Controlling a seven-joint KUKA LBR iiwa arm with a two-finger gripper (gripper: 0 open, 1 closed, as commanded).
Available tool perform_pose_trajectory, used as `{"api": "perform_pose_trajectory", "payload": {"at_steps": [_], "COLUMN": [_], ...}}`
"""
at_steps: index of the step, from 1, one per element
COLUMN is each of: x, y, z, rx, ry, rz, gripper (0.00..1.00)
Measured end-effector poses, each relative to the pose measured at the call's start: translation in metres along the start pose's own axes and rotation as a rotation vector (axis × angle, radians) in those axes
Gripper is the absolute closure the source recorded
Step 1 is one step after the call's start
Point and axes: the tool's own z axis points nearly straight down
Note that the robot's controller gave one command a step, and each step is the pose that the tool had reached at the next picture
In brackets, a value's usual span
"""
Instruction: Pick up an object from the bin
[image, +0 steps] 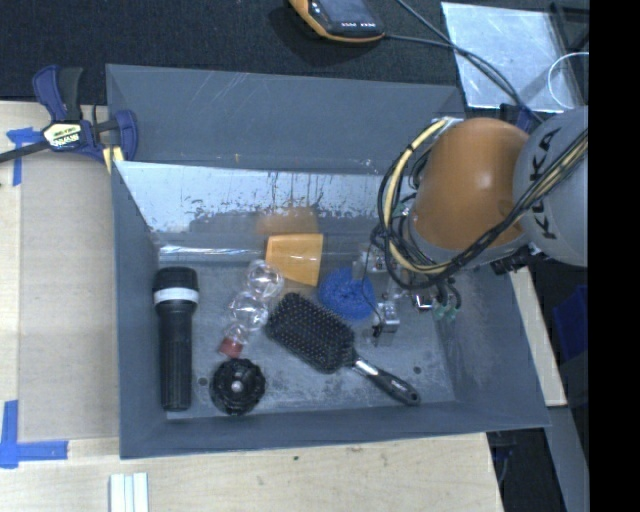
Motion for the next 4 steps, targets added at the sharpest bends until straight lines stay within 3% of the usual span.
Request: {"api": "perform_pose_trajectory", "payload": {"at_steps": [1, 2, 3, 4], "x": [-0.002, 0.005, 0.001, 0.014], "y": [0.000, 0.048, 0.044, 0.081], "z": [-0.005, 0.094, 0.027, 0.064], "rx": [0.000, 0.000, -0.003, -0.001], "ry": [-0.009, 0.004, -0.018, 0.003], "rz": [0.000, -0.018, 0.300, 0.052], "gripper": [0.00, 0.00, 0.00, 0.00]}}
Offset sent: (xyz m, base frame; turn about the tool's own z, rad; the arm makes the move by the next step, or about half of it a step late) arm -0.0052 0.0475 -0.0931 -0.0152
